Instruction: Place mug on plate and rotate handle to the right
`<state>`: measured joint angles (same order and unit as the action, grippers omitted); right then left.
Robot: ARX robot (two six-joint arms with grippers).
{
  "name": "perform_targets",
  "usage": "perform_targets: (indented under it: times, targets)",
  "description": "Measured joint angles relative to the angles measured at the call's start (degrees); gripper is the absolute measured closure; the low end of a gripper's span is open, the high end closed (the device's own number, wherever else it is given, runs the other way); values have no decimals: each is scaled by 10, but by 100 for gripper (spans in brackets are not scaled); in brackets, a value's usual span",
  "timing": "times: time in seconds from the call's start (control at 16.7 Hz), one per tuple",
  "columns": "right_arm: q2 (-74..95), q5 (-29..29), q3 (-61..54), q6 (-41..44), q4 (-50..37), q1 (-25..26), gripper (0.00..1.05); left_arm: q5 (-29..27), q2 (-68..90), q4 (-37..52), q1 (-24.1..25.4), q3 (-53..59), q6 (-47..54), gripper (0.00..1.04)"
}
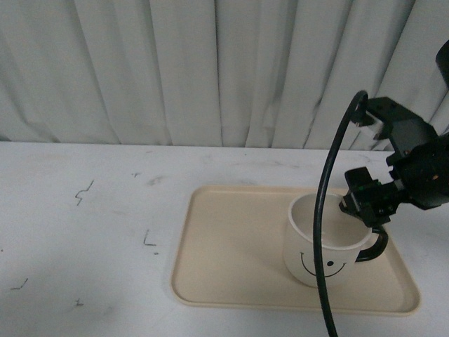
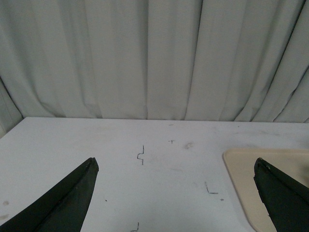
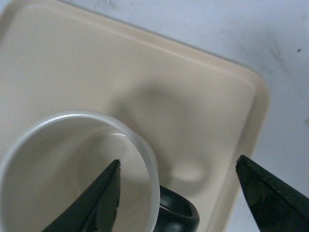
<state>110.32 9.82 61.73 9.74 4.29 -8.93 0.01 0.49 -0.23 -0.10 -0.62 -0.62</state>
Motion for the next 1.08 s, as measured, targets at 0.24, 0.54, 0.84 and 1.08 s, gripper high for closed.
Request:
perform_targets:
  times: [0.24, 0.54, 0.84, 1.08]
  targets:
    - [-176, 32, -101, -45, -183, 35, 7, 0, 0, 0, 0, 0, 0, 7]
    - [-384, -133, -436, -89, -580, 52, 94, 0, 0, 0, 1, 0, 0, 7]
    - [-419, -102, -477, -89, -571, 81, 103, 0, 0, 0, 1, 0, 0, 7]
    - [-476, -101, -508, -90, -563, 92, 103, 0, 0, 0, 1, 0, 0, 7]
